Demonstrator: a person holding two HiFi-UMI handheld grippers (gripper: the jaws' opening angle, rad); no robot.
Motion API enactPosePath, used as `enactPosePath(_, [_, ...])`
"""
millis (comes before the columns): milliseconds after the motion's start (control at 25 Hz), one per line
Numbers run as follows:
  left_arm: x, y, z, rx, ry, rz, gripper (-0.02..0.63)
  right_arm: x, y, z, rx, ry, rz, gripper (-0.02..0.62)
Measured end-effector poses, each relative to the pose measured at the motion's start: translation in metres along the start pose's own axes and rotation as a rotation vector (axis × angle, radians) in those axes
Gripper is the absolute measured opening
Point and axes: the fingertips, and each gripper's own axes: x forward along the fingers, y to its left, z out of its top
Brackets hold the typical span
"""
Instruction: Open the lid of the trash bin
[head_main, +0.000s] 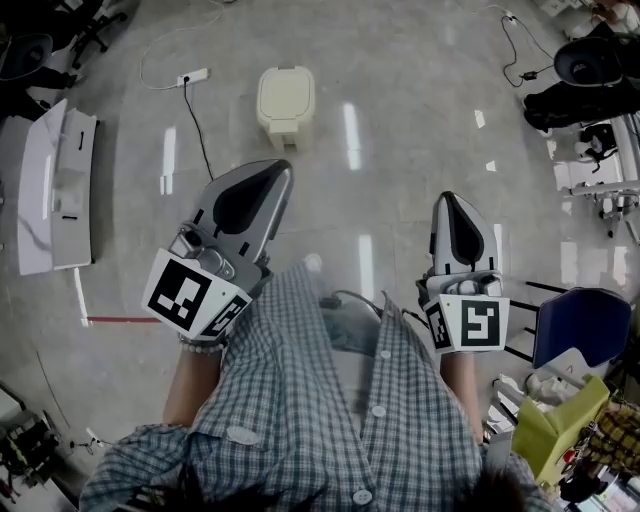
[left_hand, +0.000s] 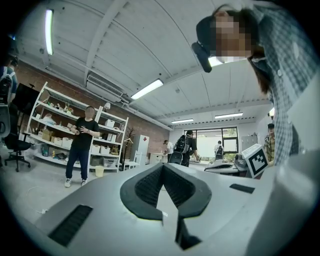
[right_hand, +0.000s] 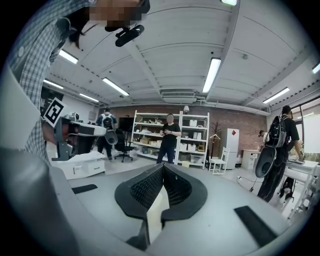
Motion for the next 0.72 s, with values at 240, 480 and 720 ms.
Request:
enactPosePath(240, [0.005, 0.017, 0.001, 0.001, -0.005, -0.026, -0.003, 0.014, 0.007, -0.001, -0.001, 0.004, -0.023, 0.018])
enactPosePath(480, [0.012, 0.029, 0.0, -0.005, -0.006, -0.048, -0.003, 0.019, 0.006, -0.001, -0.004, 0.018, -0.051, 0.018])
enactPosePath(720, [0.018, 0.032, -0.003, -0.014, -0.009, -0.049, -0.003, 0.023, 0.002, -0.005, -0.007, 0.036, -0.054, 0.017])
